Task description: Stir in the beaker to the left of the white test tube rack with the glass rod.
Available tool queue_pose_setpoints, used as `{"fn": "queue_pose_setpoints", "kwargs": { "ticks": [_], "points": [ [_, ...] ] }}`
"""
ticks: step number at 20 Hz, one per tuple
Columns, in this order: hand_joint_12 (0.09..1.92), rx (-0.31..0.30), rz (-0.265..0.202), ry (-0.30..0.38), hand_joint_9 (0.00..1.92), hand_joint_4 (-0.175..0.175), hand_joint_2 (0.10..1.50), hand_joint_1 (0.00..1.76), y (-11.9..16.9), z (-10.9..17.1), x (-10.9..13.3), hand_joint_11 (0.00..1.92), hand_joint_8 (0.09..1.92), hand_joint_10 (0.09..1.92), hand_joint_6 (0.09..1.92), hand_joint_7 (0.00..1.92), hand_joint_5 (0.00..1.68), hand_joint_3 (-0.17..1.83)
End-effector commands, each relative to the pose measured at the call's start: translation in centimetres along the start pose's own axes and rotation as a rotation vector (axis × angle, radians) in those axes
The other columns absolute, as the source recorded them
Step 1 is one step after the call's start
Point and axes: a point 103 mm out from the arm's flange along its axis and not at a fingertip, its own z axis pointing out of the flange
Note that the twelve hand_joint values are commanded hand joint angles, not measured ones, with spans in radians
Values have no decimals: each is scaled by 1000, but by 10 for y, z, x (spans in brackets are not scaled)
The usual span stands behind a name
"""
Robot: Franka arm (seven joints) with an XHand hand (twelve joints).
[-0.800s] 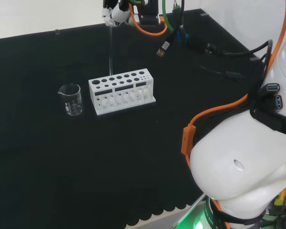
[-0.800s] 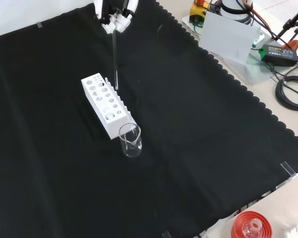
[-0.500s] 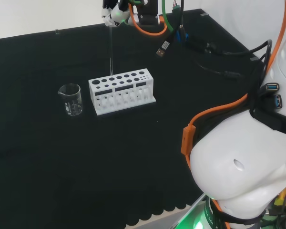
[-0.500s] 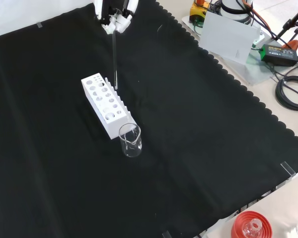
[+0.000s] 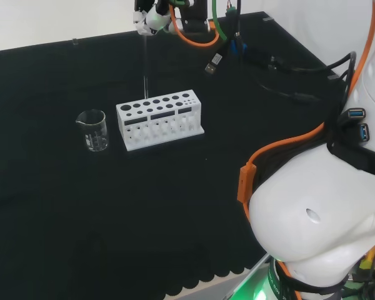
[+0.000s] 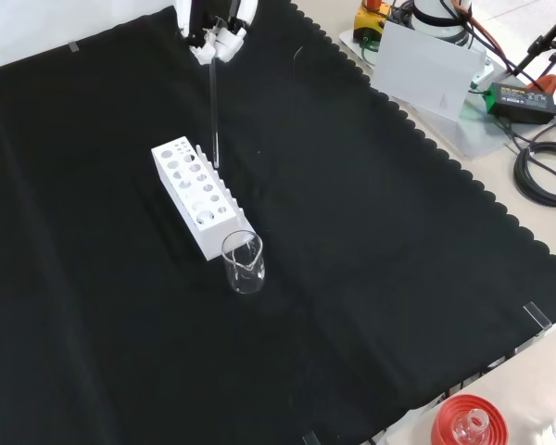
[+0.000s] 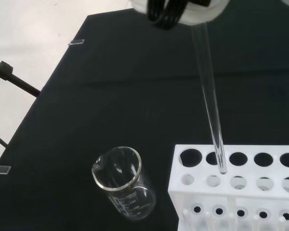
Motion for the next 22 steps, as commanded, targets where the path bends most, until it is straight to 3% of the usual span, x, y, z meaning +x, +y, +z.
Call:
{"fn": "queue_pose_setpoints", "kwargs": {
  "ticks": [1,10,22],
  "points": [
    [692,10,-40,-9,1751,-175,855,1301,8,-2,8,1610,1035,565,702,1182,1043,423],
    [692,48,-136,-12,1753,-175,850,1301,23,4,40,1611,1034,563,701,1184,1045,431],
    [693,60,-184,17,1759,-175,841,1302,40,15,90,1614,1032,562,700,1187,1049,446]
  ]
}}
